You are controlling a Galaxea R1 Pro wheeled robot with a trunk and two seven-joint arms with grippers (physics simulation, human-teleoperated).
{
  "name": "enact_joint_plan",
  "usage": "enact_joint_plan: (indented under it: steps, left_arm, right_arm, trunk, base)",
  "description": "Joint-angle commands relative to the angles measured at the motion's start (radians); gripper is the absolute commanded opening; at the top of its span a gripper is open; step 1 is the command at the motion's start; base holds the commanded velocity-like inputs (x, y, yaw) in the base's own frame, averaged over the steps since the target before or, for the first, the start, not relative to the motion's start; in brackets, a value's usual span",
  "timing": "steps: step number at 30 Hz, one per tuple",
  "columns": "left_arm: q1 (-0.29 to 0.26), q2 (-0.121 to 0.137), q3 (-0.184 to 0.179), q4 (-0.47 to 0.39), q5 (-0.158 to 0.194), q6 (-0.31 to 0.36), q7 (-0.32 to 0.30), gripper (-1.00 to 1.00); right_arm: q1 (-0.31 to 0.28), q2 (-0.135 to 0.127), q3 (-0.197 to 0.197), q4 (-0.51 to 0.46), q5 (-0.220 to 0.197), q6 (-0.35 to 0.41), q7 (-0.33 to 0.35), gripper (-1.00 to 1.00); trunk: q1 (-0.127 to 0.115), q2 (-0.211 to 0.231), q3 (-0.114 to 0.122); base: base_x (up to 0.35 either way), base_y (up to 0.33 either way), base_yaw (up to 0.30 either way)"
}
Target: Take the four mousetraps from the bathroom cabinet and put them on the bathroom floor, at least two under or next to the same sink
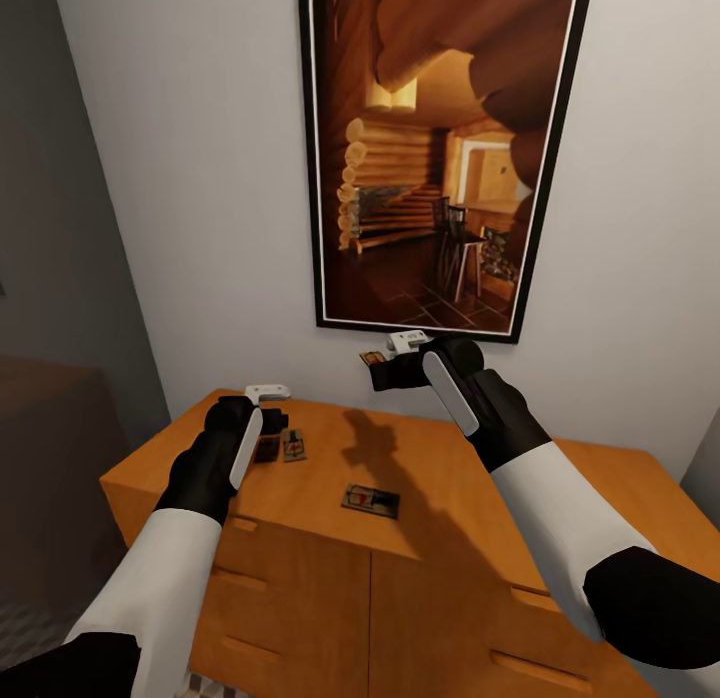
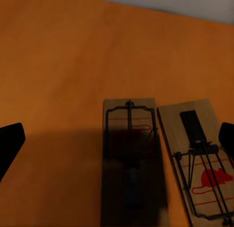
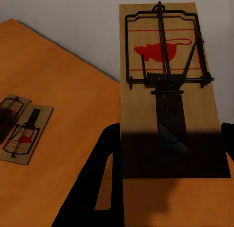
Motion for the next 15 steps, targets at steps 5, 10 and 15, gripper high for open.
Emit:
enact_joint_plan:
  steps: [5, 10, 15]
  left_arm:
    - [-0.001, -0.002, 0.002, 0.0, -0.002, 0.004, 0.001, 1.0]
    - [-0.001, -0.002, 0.002, 0.002, -0.003, 0.004, 0.001, 1.0]
    - [-0.001, -0.002, 0.002, 0.004, -0.001, 0.004, 0.001, 1.0]
  right_arm:
    - [-0.001, 0.0, 0.0, -0.001, -0.001, 0.004, 0.001, -1.0]
    - [-0.001, 0.0, 0.0, -0.001, -0.001, 0.004, 0.001, -1.0]
    - [-0.001, 0.0, 0.0, -0.001, -0.002, 0.004, 0.001, -1.0]
  trunk:
    - [0.0, -0.001, -0.001]
    - [0.0, -0.001, -0.001]
    - [0.0, -0.001, -0.001]
  base:
    - [0.03, 0.0, 0.0]
    - [0.007, 0.0, 0.0]
    - [0.002, 0.0, 0.0]
